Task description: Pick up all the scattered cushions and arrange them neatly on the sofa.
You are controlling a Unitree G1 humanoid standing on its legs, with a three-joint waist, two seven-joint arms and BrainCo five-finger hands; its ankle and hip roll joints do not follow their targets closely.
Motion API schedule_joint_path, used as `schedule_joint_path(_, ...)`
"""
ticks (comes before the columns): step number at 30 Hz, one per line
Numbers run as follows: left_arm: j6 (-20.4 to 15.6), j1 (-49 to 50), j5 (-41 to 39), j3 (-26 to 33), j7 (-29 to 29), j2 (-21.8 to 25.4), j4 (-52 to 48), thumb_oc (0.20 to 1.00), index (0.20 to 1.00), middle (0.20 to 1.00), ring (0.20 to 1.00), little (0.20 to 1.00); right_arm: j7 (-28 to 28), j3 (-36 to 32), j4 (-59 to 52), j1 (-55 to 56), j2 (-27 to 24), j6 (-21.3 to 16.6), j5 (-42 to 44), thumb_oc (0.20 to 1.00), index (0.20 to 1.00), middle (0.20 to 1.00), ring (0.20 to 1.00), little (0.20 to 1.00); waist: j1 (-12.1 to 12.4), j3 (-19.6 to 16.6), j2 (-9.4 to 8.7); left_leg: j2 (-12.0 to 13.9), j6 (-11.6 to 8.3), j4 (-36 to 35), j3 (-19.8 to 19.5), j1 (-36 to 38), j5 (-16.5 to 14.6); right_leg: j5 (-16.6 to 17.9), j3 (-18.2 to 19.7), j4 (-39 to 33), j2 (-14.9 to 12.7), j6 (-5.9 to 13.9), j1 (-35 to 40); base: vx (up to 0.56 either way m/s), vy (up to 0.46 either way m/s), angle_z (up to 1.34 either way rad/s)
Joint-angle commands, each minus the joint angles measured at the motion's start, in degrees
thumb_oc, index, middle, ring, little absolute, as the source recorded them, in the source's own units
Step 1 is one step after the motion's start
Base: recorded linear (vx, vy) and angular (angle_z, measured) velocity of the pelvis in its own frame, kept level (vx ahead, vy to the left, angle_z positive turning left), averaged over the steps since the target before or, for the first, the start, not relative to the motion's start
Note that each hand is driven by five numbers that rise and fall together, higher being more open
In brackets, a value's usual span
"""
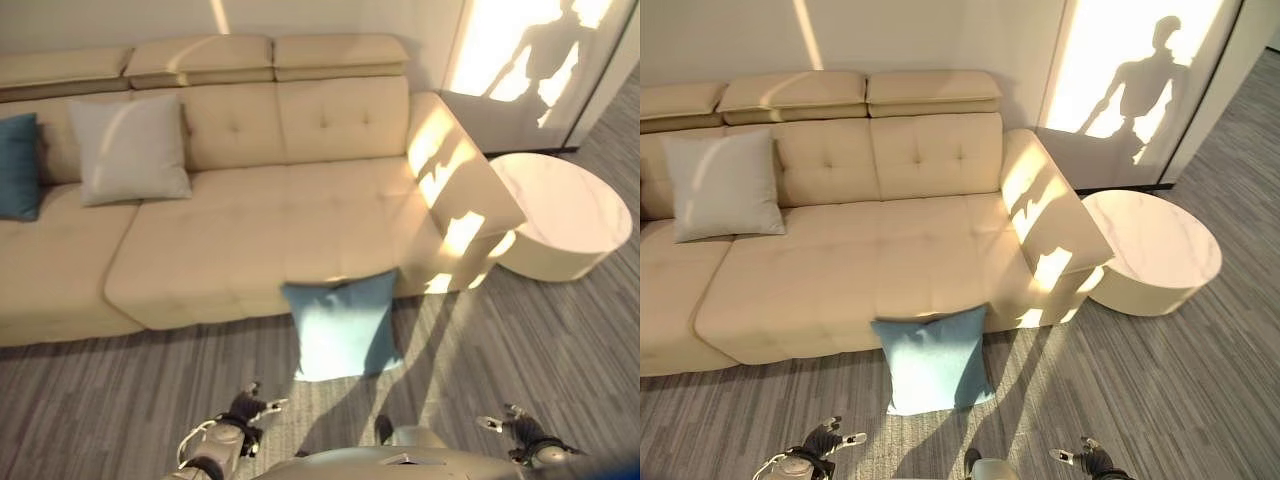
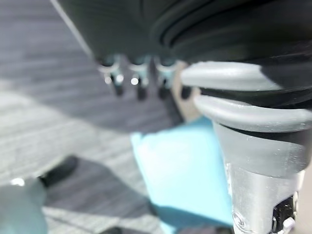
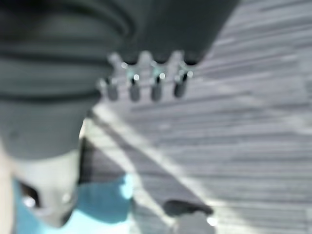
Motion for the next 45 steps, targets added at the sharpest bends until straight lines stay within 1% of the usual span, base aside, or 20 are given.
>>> schedule_joint_path(1,-1.55,-1.3,-0.56,0.18,0.82,1.44,-1.67,1.0,1.0,1.0,1.0,1.0,-0.6,1.27,1.26,-2.65,0.39,-0.66,1.24,1.0,1.0,1.0,1.0,1.0,-0.33,1.68,-2.05,-0.86,-0.29,4.48,-2.55,-2.86,-3.55,4.08,-2.07,-8.29,-7.22,9.82,7.36,-0.08,0.07,-0.86)
schedule_joint_path(2,-1.42,-1.64,-0.95,-0.03,0.88,1.64,-2.46,1.0,1.0,1.0,1.0,1.0,-0.81,1.83,1.12,-3.41,0.53,-0.58,1.01,1.0,1.0,1.0,1.0,1.0,0.12,2.78,-1.79,-0.65,0.2,4.64,-1.62,-2.82,-3.78,3.89,-3.34,-4.98,-7.37,9.91,5.23,-0.08,-0.013,-1.12)
schedule_joint_path(3,-1.25,-1.43,-1.58,0.1,0.76,1.82,-3.3,1.0,1.0,1.0,1.0,1.0,-1.18,2.33,0.56,-3.85,0.64,-0.7,0.8,1.0,1.0,1.0,1.0,1.0,1.71,3.75,-1.29,0.26,0.22,5.19,0.05,-2.24,-4.07,2.52,-12.62,-0.8,-9.33,8.77,4.59,-0.07,-0.046,-0.98)
schedule_joint_path(4,-1.3,-1.21,-1.95,0.23,0.6,1.85,-3.39,1.0,1.0,1.0,1.0,1.0,-1.04,2.43,0.37,-3.85,0.71,-0.76,0.77,1.0,1.0,1.0,1.0,1.0,1.81,3.71,-1.17,0.34,0.12,5.43,0.1,-2.13,-4.06,1.88,-14.29,0.31,-9.2,8.52,4.5,-0.01,-0.103,-0.93)
schedule_joint_path(6,-1.41,-0.68,-1.99,0.2,0.15,1.87,-3.02,1.0,1.0,1.0,1.0,1.0,-0.91,2.59,0.18,-3.52,0.78,-0.8,0.55,1.0,1.0,1.0,1.0,1.0,1.85,3.52,-1.61,0.31,-0.26,6.89,-0.11,-2.07,-4.29,0.69,-15.05,-1.15,-8.22,7.74,5.98,0.05,-0.149,-0.35)
schedule_joint_path(8,-1.42,-0.42,-1.27,-0.08,-0.26,1.65,-2.38,1.0,1.0,1.0,1.0,1.0,-0.66,2.45,-0.31,-2.78,0.83,-1.35,1.46,1.0,1.0,1.0,1.0,1.0,1.62,3.24,-2.15,1.12,-1.25,10.06,-0.89,-3.72,-3.95,-1.03,-13.33,-3.31,-6.33,6.1,8.09,0.03,-0.269,0.16)
schedule_joint_path(9,-1.37,-0.8,-2.14,-0.17,-0.32,1.44,-2.28,1.0,1.0,1.0,1.0,1.0,-0.96,1.67,-1.11,-2.13,0.27,-1.99,2.96,1.0,1.0,1.0,1.0,1.0,1.46,4.12,-2.59,5.06,-4.6,17.64,-0.59,-7.82,0.25,-1.61,-14.26,-4.68,-5.14,4.26,9.62,0.0,-0.316,0.35)
schedule_joint_path(12,-1.46,-0.67,-2.86,-0.32,-0.31,1.06,-2.86,1.0,1.0,1.0,1.0,1.0,-1.14,1.72,-1.3,-1.65,-0.14,-1.96,3.69,1.0,1.0,1.0,1.0,1.0,1.18,4.72,-2.35,7.57,-5.25,21.3,-0.02,-9.35,1.49,-2.54,-15.65,-5.62,-4.01,2.63,11.39,0.02,-0.163,0.66)
schedule_joint_path(15,-1.32,-0.32,-2.63,-0.51,-0.3,0.46,-2.3,1.0,1.0,1.0,1.0,1.0,-0.86,1.85,-0.63,-1.08,-0.63,-1.62,3.37,1.0,1.0,1.0,1.0,1.0,1.24,4.61,-2.06,8.74,-5.9,16.35,0.05,-11.48,1.88,-4.43,-16.28,-7.2,-3.36,2.74,14.41,0.2,-0.008,0.31)
schedule_joint_path(18,-1.16,-0.33,-2.23,-0.51,-0.05,0.34,-1.85,1.0,1.0,1.0,1.0,1.0,-1.07,2.01,-0.94,-1.19,-0.86,-1.53,2.97,1.0,1.0,1.0,1.0,1.0,1.86,4.51,-1.9,8.72,-6.82,8.55,-0.36,-13.42,6.21,-5.28,-16.15,-8.09,-2.79,3.38,16.21,0.17,0.049,0.29)
schedule_joint_path(20,-1.03,-0.16,-2.51,-0.07,-0.07,0.37,-1.41,1.0,1.0,1.0,1.0,1.0,-0.93,2.03,-1.2,-1.13,-0.84,-1.45,2.72,1.0,1.0,1.0,1.0,1.0,1.72,4.3,-1.59,9.0,-6.86,5.51,0.46,-12.36,6.83,-6.01,-16.05,-7.76,-2.73,3.89,17.0,0.15,0.084,-0.03)
schedule_joint_path(24,-1.01,0.3,-2.22,0.27,-0.02,0.48,-1.58,1.0,1.0,1.0,1.0,1.0,-0.75,2.18,-1.1,-0.87,-0.77,-1.28,1.85,1.0,1.0,1.0,1.0,1.0,2.29,3.24,-1.42,7.6,-5.7,6.06,-0.39,-12.35,7.18,-5.51,-15.58,-7.54,-3.64,4.5,17.88,0.19,0.16,-0.22)
schedule_joint_path(29,-1.27,-0.1,-2.72,0.46,0.1,1.31,-2.64,1.0,1.0,1.0,1.0,1.0,-0.23,2.49,-1.72,-1.54,-0.5,-1.06,0.68,1.0,1.0,1.0,1.0,1.0,3.77,2.61,-2.7,4.63,-3.18,9.28,-0.38,-11.88,3.06,-5.24,-14.12,-3.66,-7.57,6.58,17.46,0.2,0.199,-0.21)
schedule_joint_path(30,-1.26,-0.36,-2.8,0.55,0.09,1.71,-3.28,1.0,1.0,1.0,1.0,1.0,-0.32,2.54,-2.5,-2.01,-0.41,-1.08,0.7,1.0,1.0,1.0,1.0,1.0,4.16,2.56,-2.95,3.52,-1.76,10.47,-0.14,-11.58,1.05,-4.89,-13.87,-0.74,-9.24,7.43,16.25,0.13,0.172,-0.07)
schedule_joint_path(34,-1.28,-0.56,-2.93,0.72,0.24,2.7,-4.25,1.0,1.0,1.0,1.0,1.0,-0.11,2.9,-3.88,-2.73,-0.35,-1.11,0.72,1.0,1.0,1.0,1.0,1.0,4.2,3.18,-3.23,1.66,0.35,11.3,0.29,-10.5,-1.16,-0.73,-12.53,5.92,-11.65,8.66,12.32,0.09,0.144,0.04)
schedule_joint_path(35,-1.2,-0.64,-2.92,0.91,0.19,3.1,-4.05,1.0,1.0,1.0,1.0,1.0,0.07,3.24,-4.47,-3.07,0.02,-1.25,0.94,1.0,1.0,1.0,1.0,1.0,3.69,3.46,-2.89,0.7,0.92,10.49,-0.46,-9.45,-1.63,0.02,-9.81,8.42,-10.52,8.59,9.79,0.12,0.139,0.03)
schedule_joint_path(38,-1.32,-0.62,-2.33,1.28,0.16,3.65,-3.36,1.0,1.0,1.0,1.0,1.0,0.16,4.14,-5.32,-3.2,-0.26,-1.26,0.24,1.0,1.0,1.0,1.0,1.0,3.1,3.49,-2.21,-0.41,0.71,8.68,-2.17,-7.13,-2.9,-1.65,-8.34,5.59,-9.43,8.36,7.63,0.16,0.036,0.01)
schedule_joint_path(41,-1.53,-0.8,-2.21,1.39,0.23,3.81,-2.96,1.0,1.0,1.0,1.0,1.0,0.01,4.37,-6.38,-3.73,-0.8,-1.32,0.05,1.0,1.0,1.0,1.0,1.0,2.52,3.96,-2.07,-0.44,0.79,8.03,-2.35,-6.88,-2.1,0.34,-8.58,0.77,-9.29,8.06,6.31,0.04,-0.062,0.05)
schedule_joint_path(42,-1.78,-1.07,-1.7,1.28,0.35,4.0,-2.69,1.0,1.0,1.0,1.0,1.0,-0.14,4.26,-7.04,-3.79,-1.42,-1.48,-0.19,1.0,1.0,1.0,1.0,1.0,2.13,3.95,-2.47,-0.94,0.45,8.07,-3.06,-6.68,-2.31,1.21,-7.7,-4.08,-9.46,8.69,6.63,0.06,-0.06,0.1)
schedule_joint_path(45,-1.93,-1.01,-1.79,1.24,0.51,3.87,-2.93,1.0,1.0,1.0,1.0,1.0,-0.38,3.85,-7.41,-3.55,-2.04,-1.81,-0.12,1.0,1.0,1.0,1.0,1.0,2.6,4.0,-2.96,-0.53,-0.34,8.69,-3.76,-7.37,-2.07,1.6,-8.31,-6.22,-9.4,8.51,8.22,0.01,-0.133,0.23)
